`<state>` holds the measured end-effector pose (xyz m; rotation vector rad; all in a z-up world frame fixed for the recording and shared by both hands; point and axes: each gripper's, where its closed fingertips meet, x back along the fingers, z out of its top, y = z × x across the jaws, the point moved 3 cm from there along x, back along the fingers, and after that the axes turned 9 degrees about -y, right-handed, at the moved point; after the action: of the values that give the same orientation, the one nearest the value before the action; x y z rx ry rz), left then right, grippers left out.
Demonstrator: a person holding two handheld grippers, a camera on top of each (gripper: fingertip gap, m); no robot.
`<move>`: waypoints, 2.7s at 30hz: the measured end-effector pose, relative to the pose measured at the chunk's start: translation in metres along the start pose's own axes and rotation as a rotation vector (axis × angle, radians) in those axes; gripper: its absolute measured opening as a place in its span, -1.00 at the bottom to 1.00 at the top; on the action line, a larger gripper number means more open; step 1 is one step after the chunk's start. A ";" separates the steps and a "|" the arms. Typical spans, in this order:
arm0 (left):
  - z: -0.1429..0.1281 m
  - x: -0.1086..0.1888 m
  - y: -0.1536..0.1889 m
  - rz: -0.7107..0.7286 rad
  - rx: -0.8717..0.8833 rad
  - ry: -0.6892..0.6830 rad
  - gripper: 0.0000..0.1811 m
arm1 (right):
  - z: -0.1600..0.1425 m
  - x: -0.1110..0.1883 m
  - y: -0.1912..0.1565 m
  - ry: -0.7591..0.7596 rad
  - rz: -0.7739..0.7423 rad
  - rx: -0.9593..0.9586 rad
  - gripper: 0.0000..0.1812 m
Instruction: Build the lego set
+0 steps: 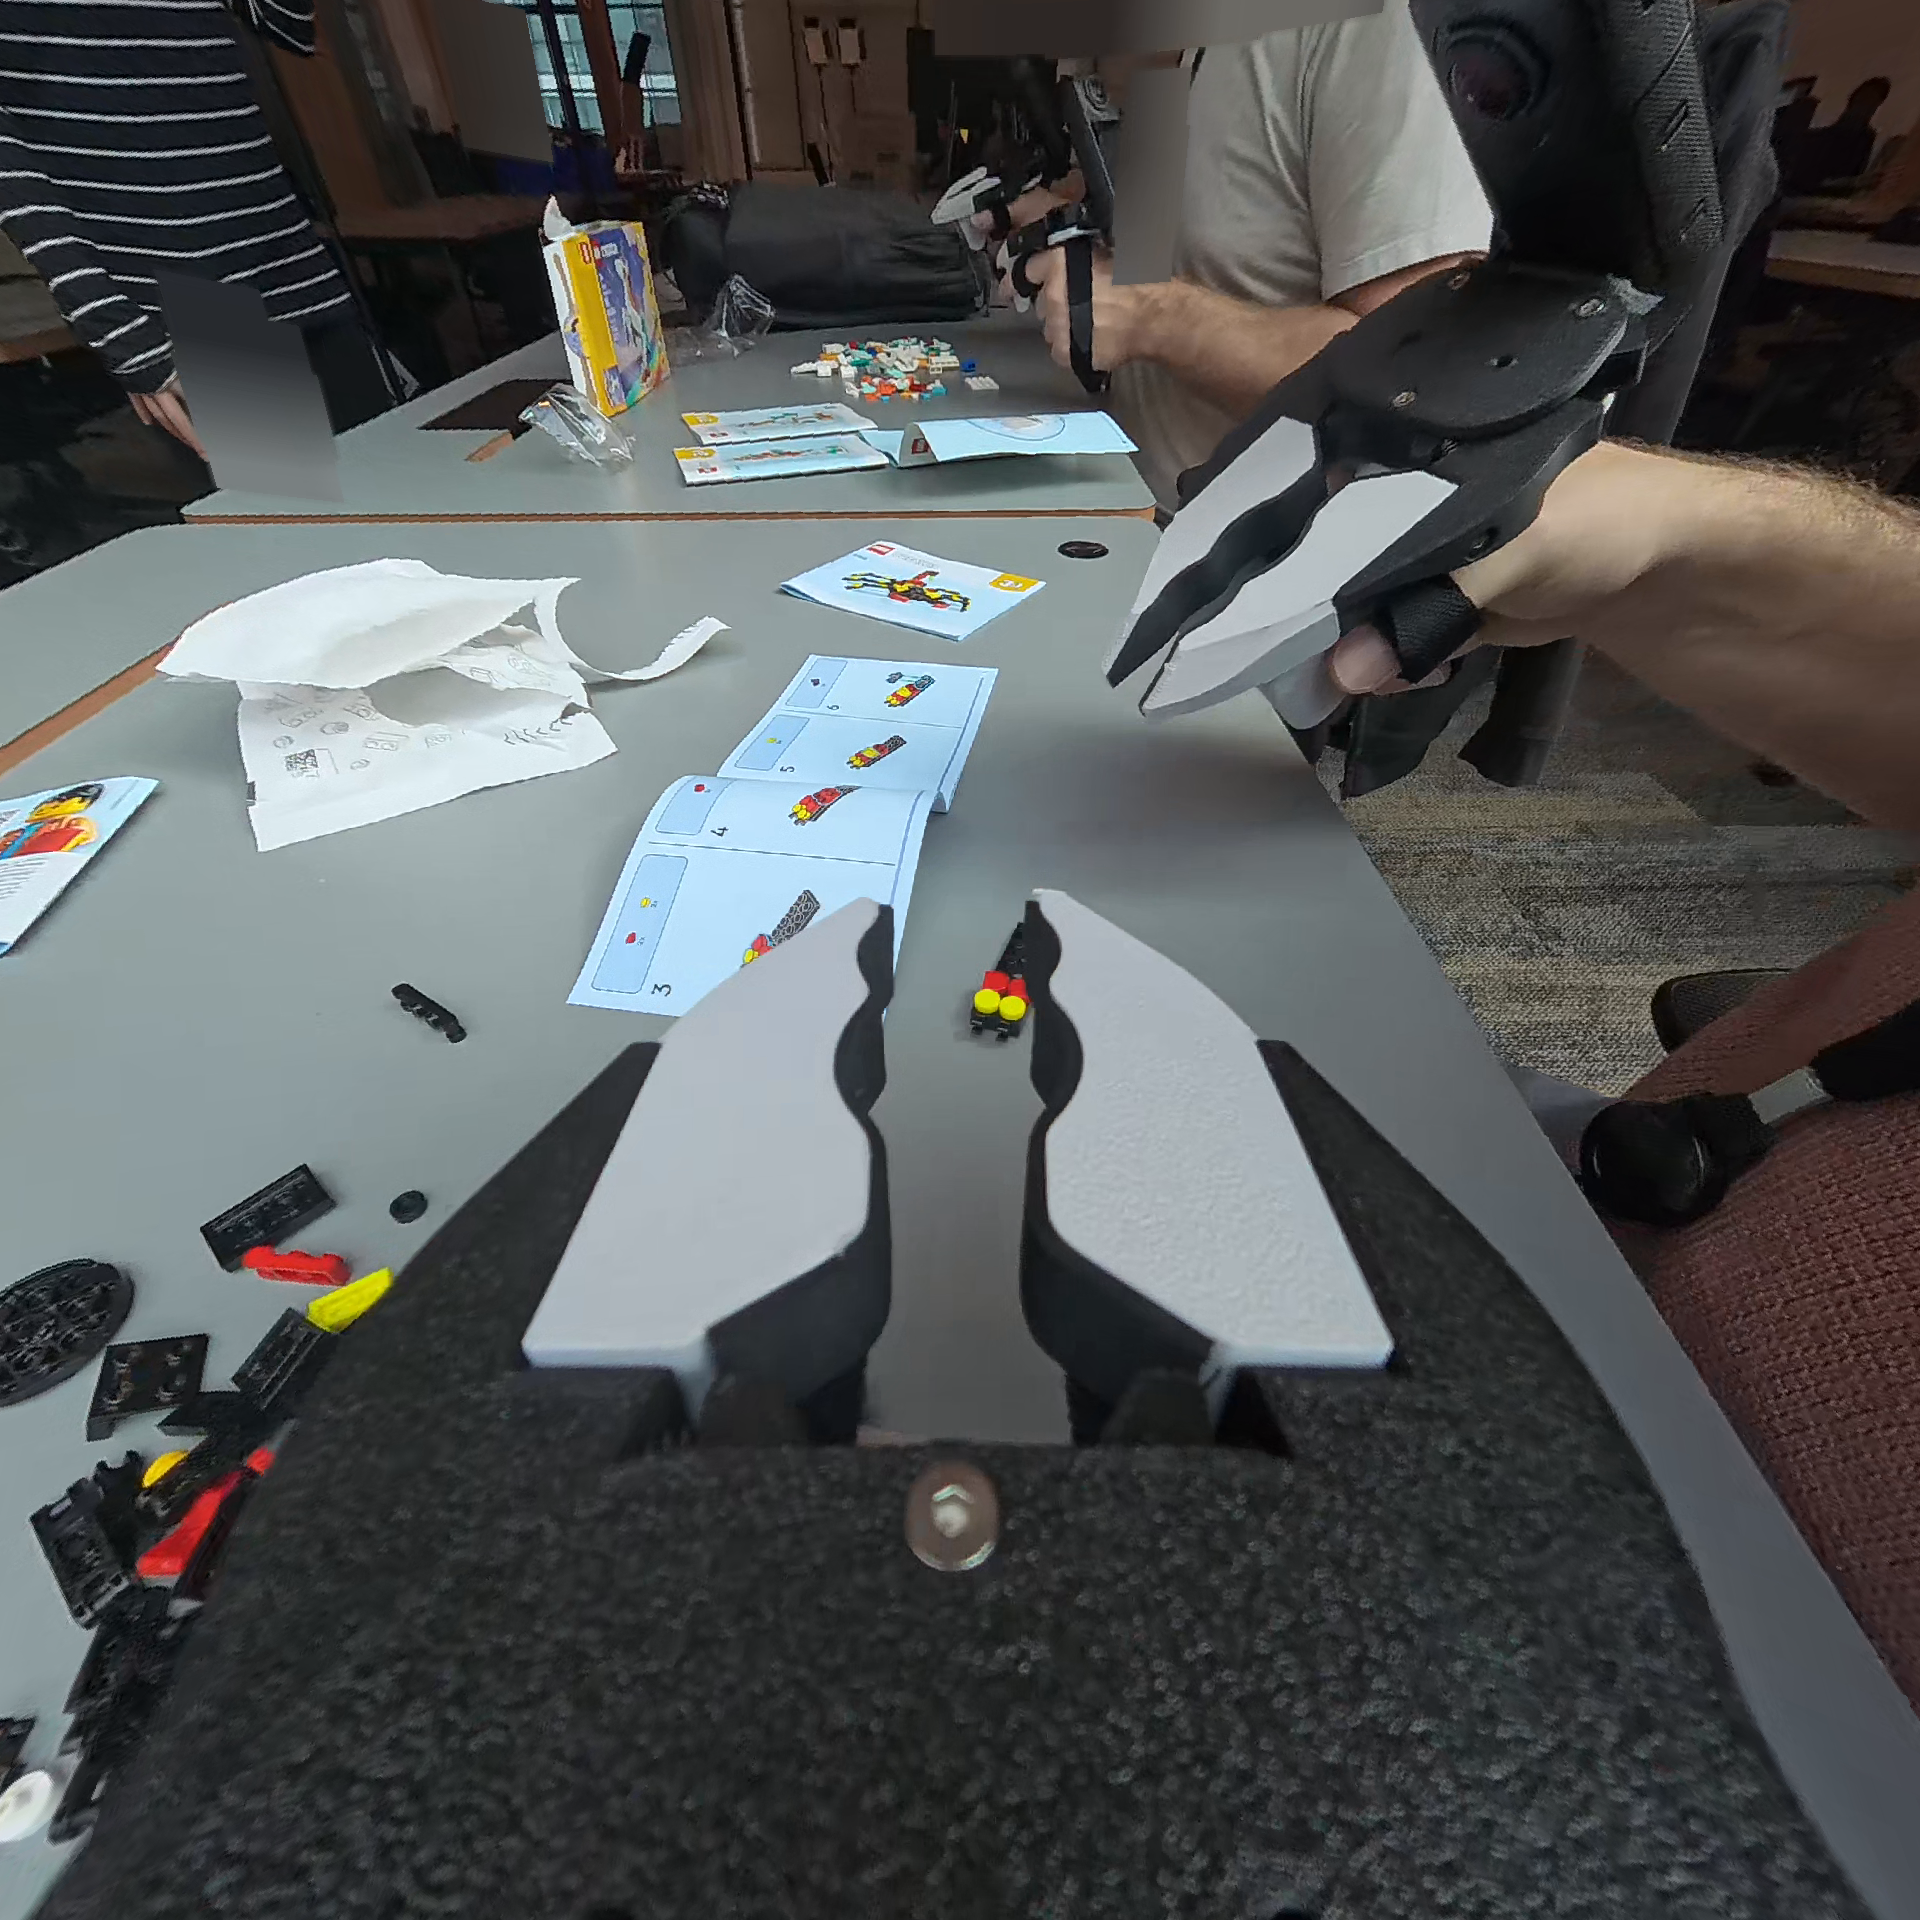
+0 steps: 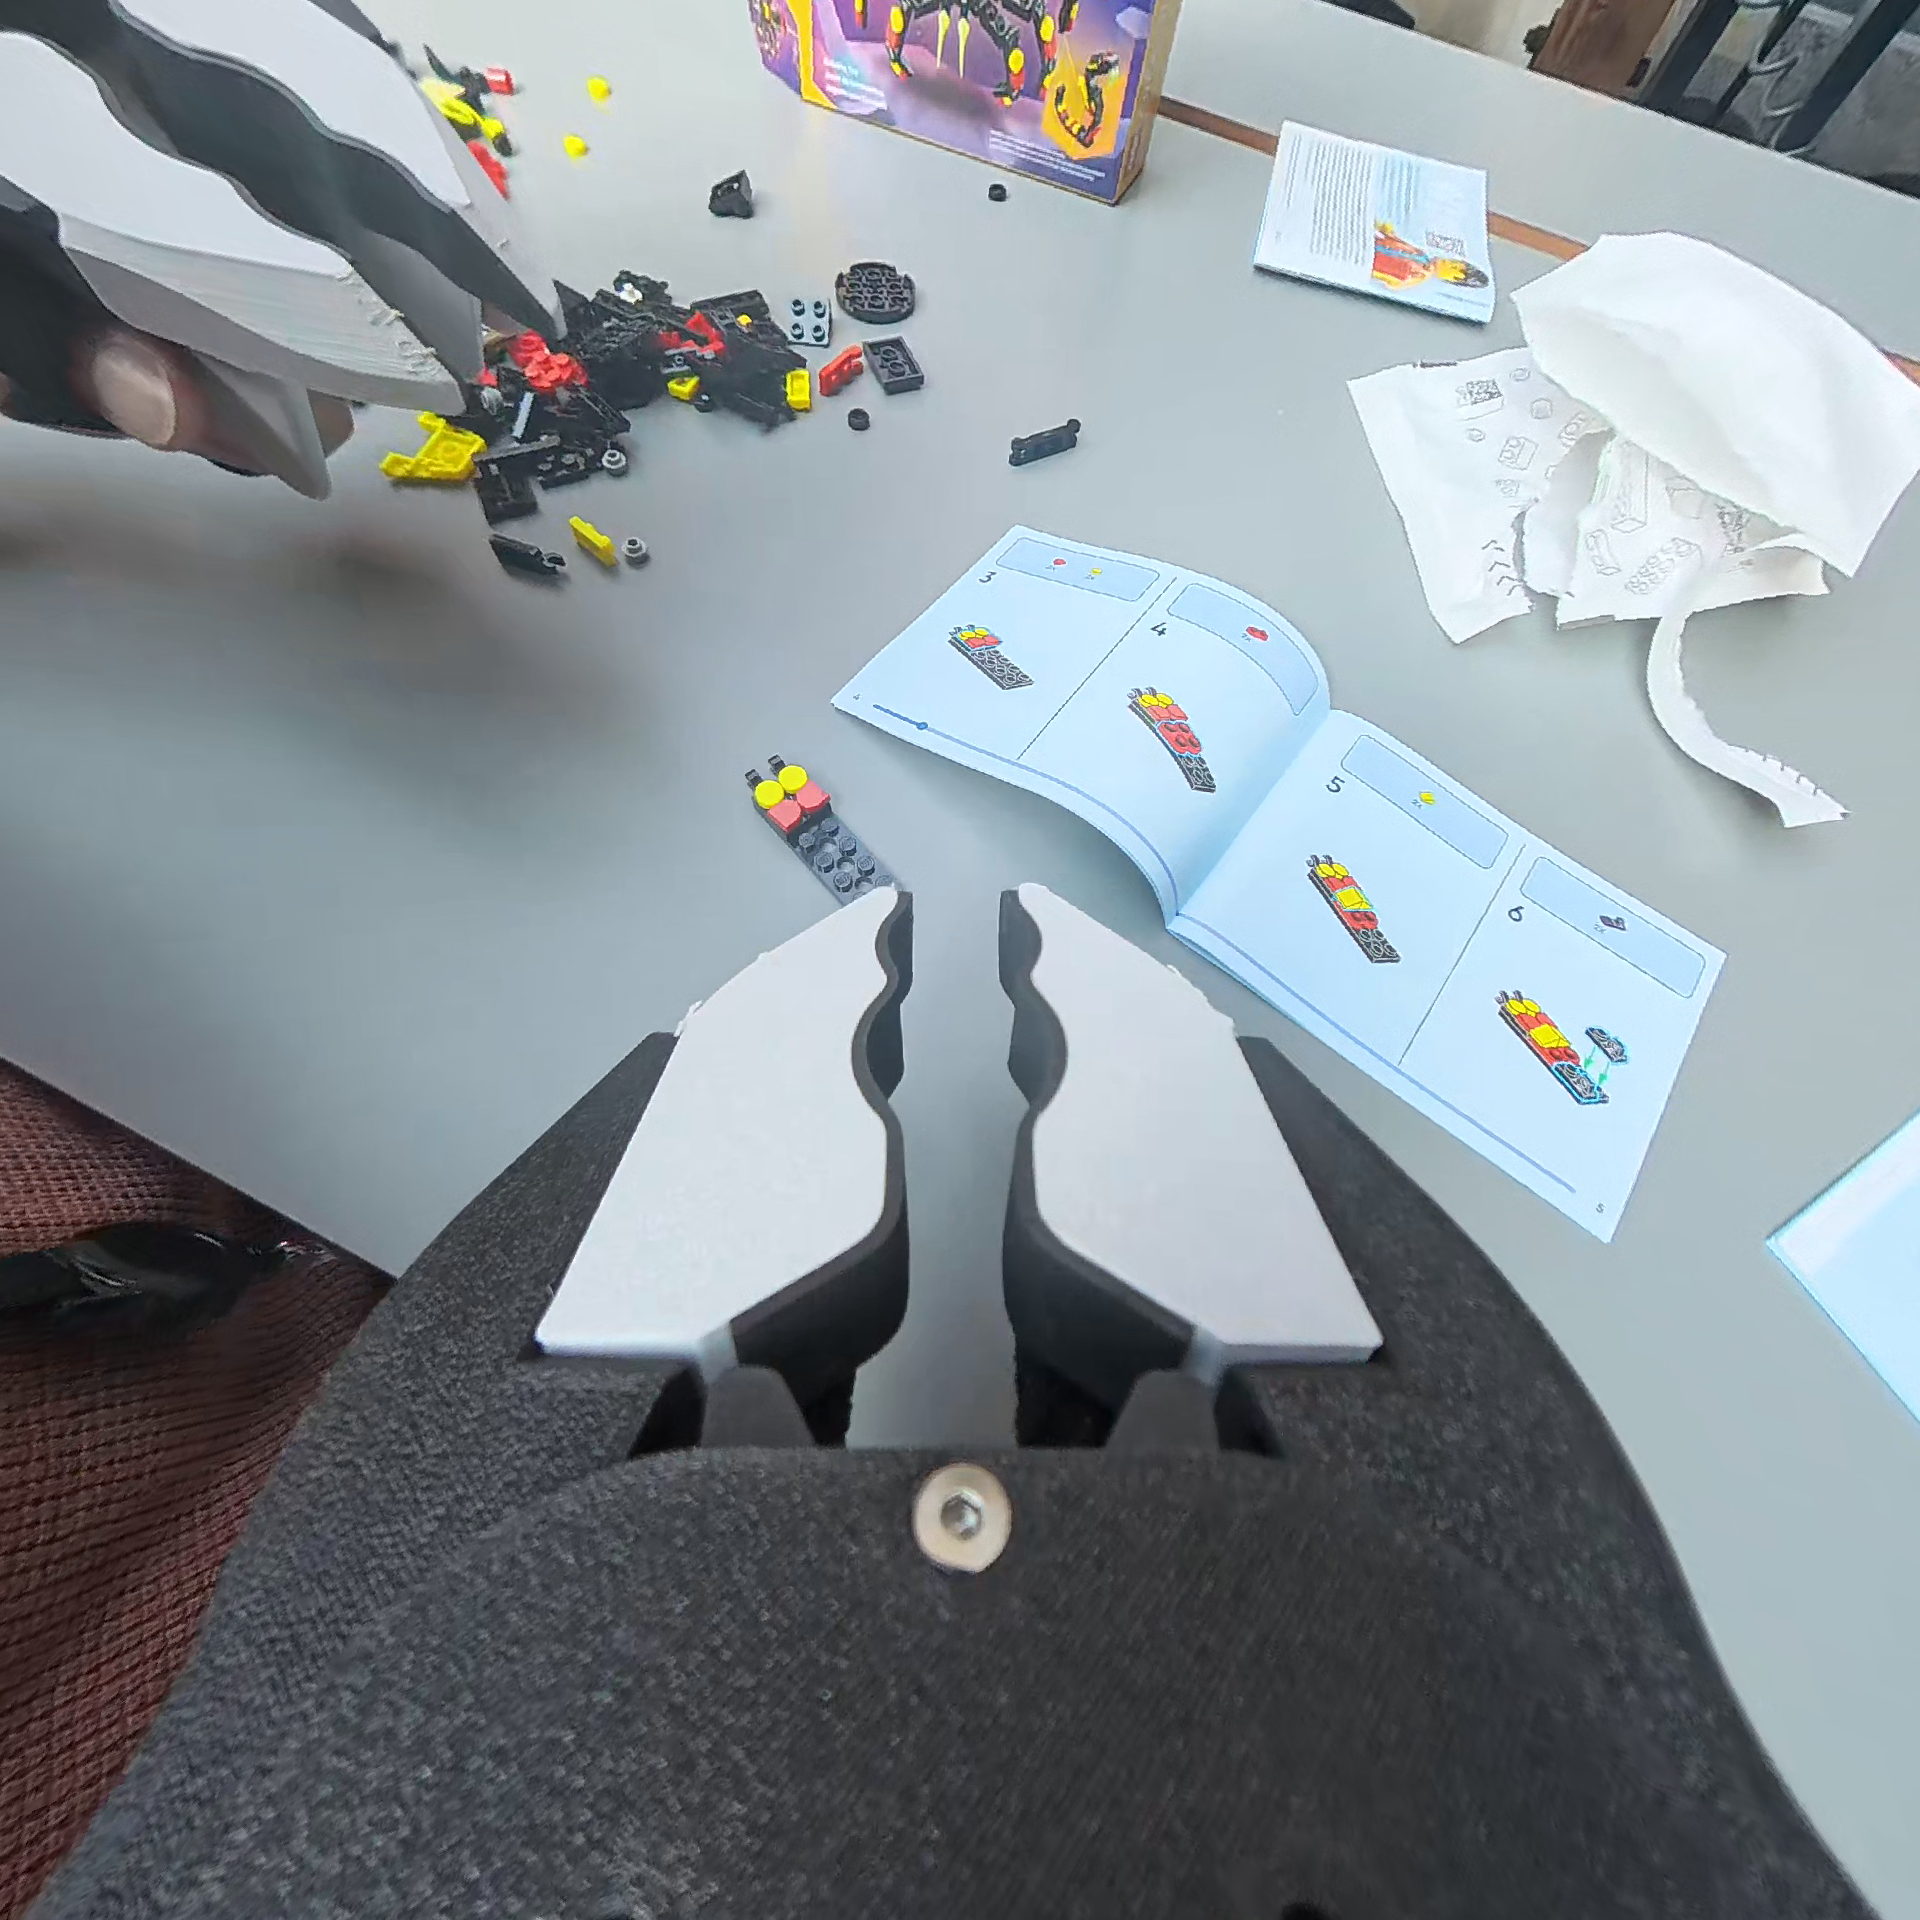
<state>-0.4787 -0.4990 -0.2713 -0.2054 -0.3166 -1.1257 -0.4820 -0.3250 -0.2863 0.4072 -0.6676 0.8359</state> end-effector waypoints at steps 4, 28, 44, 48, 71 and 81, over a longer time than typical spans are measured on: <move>-0.001 0.011 0.004 -0.021 0.002 0.009 -0.74 | 0.003 0.006 -0.009 -0.002 -0.022 0.005 -0.82; -0.013 0.036 -0.010 0.302 -0.107 0.143 -0.83 | 0.020 -0.007 -0.022 0.013 -0.019 0.072 -0.79; -0.011 0.041 -0.014 0.371 -0.149 0.188 -0.86 | 0.069 -0.013 -0.004 0.446 -0.044 0.150 -0.78; -0.012 0.039 -0.012 0.375 -0.175 0.180 -0.86 | 0.059 0.014 0.033 0.531 -0.151 0.004 -0.78; 0.012 0.071 -0.028 0.422 -0.092 0.298 -0.87 | 0.053 0.004 0.027 0.409 -0.122 0.068 -0.78; -0.045 0.190 -0.092 0.578 0.089 0.040 -0.81 | 0.086 -0.041 -0.024 0.191 0.194 0.265 -0.83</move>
<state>-0.4811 -0.7135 -0.2464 -0.1794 -0.2485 -0.5426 -0.5155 -0.4112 -0.2532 0.4989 -0.4241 1.1391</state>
